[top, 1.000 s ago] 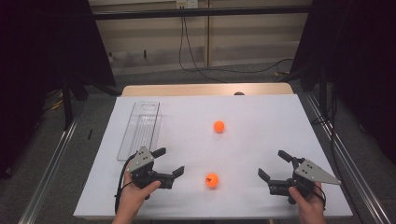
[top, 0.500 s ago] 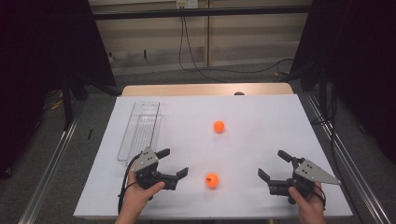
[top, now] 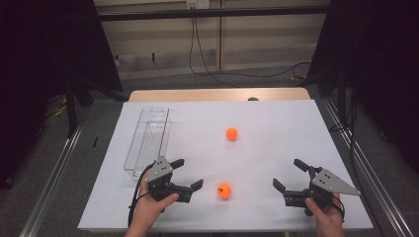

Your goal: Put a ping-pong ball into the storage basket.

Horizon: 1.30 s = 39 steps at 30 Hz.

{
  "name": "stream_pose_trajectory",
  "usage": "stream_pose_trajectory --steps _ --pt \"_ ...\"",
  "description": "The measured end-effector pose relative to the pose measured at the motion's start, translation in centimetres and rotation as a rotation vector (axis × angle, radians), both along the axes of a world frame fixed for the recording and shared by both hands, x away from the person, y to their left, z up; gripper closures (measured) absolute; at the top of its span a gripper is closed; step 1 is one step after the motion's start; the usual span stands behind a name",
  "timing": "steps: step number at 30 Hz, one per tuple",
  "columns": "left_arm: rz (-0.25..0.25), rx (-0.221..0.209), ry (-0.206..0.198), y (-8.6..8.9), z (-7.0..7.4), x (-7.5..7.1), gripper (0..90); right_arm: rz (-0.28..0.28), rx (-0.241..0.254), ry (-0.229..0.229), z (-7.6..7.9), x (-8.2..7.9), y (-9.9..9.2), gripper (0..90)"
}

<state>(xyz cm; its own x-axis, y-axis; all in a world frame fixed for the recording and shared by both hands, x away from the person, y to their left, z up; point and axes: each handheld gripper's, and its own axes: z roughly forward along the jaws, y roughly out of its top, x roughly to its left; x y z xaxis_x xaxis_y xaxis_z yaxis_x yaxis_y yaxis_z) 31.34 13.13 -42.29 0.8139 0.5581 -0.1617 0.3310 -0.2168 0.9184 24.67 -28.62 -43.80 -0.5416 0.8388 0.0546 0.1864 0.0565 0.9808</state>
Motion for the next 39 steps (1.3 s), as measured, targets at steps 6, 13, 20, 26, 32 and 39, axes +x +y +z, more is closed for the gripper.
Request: stream_pose_trajectory --steps 6,13,20,26,32,39 --pt "-0.003 0.008 0.003 -0.2 -0.1 0.0 2.8 0.0 -0.003 -0.001 0.0 0.0 0.0 2.2" --pt "-0.011 0.017 0.01 -0.6 -0.2 -0.1 2.8 0.001 -0.003 0.001 0.0 0.1 0.0 2.2" --pt "-0.024 0.038 0.014 -1.2 -0.4 -0.1 2.8 -0.001 0.0 0.002 0.0 0.0 0.0 2.2" --pt "-0.034 0.042 0.022 -1.6 -0.5 -0.1 2.9 -0.002 -0.001 0.003 -0.1 0.1 0.0 2.2" --pt "-0.044 0.058 0.027 -2.0 -0.6 -0.1 2.9 -0.005 0.002 0.004 -0.1 0.1 -0.1 2.2" --pt "-0.056 0.085 0.032 -2.4 -0.8 -0.1 2.9 -0.005 0.002 0.003 -0.1 0.1 -0.1 2.2"
